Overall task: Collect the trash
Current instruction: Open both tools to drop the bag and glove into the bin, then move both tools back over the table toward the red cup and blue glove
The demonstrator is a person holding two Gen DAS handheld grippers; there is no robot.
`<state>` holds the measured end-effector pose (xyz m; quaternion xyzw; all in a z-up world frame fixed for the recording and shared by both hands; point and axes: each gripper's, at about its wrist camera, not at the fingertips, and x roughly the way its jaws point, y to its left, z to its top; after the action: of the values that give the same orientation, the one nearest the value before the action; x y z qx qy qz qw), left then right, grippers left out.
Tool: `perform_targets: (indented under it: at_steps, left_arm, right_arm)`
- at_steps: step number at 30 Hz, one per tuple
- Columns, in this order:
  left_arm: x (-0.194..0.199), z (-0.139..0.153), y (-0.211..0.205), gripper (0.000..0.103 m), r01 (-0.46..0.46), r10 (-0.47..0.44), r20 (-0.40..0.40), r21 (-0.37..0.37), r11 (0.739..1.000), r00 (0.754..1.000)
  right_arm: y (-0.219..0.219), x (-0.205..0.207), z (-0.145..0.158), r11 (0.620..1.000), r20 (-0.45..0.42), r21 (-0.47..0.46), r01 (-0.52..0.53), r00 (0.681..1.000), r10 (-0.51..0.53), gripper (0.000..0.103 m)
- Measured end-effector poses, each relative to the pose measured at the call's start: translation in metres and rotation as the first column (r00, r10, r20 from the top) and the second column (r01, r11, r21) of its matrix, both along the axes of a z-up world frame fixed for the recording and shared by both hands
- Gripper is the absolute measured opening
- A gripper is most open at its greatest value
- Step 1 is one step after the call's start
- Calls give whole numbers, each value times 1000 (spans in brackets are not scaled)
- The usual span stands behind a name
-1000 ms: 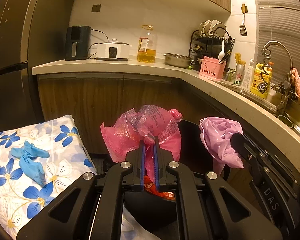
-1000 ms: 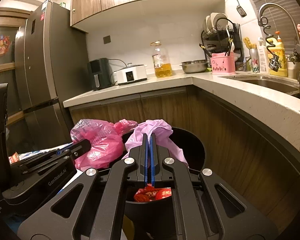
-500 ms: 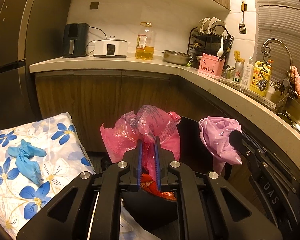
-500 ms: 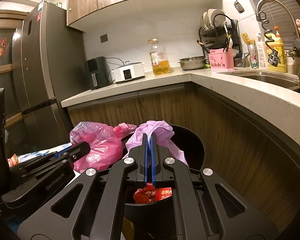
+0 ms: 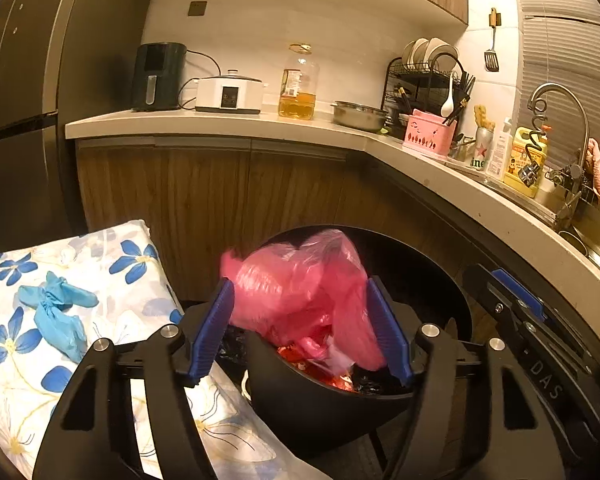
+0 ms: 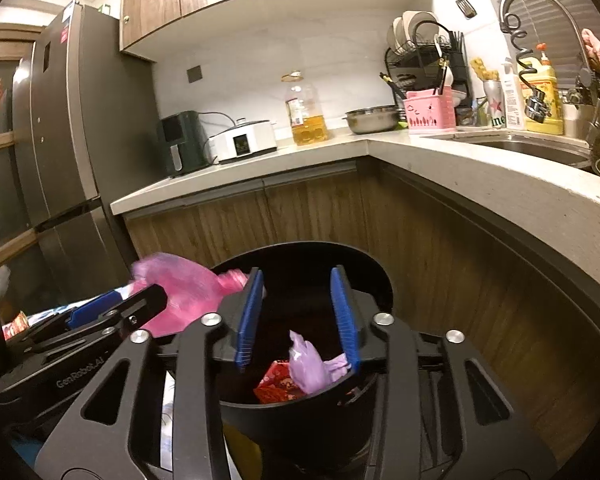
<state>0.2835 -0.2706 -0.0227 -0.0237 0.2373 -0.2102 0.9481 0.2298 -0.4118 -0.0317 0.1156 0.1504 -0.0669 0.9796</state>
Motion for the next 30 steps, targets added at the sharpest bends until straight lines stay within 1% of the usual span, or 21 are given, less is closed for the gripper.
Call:
perform_targets:
  at_steps: [2, 4, 8, 10, 15, 17, 23, 25, 30]
  left_arm:
    - [-1, -1, -1, 71, 11, -11, -1, 1, 1000, 1000]
    - [-2, -1, -1, 72, 11, -11, 3, 6, 1000, 1000]
    - [-4, -3, 2, 81, 3, -3, -6, -4, 1000, 1000]
    - [-5, -3, 7, 86, -15, 15, -8, -7, 1000, 1000]
    - [-11, -2, 22, 90, -65, 65, -10, 1, 998, 998]
    - [-15, -1, 29, 96, -90, 90, 1, 10, 996, 996]
    - [-30, 2, 59, 97, -186, 185, 29, 34, 982, 982]
    - [-35, 2, 73, 97, -230, 229, 38, 43, 972, 973]
    - [-44, 1, 109, 97, -304, 303, 32, 28, 952, 952]
  right_arm:
    - [0, -1, 0, 1000, 2, 0, 3, 1000, -3, 41]
    - [-1, -2, 0, 1000, 3, 1, 6, 1000, -6, 42]
    - [-2, -3, 1, 1000, 3, 0, 8, 1000, -8, 43]
    - [-3, -4, 1, 1000, 2, 3, 9, 1000, -9, 45]
    - [0, -8, 1, 1000, 4, 13, 1, 1000, -1, 50]
    - [4, -10, 1, 1000, 6, 12, -6, 1000, 6, 52]
    - [23, -12, 3, 999, 4, -1, -52, 999, 52, 58]
    - [30, -13, 4, 998, 7, -1, -69, 998, 69, 61]
    - [51, -15, 4, 994, 4, -7, -112, 994, 112, 62]
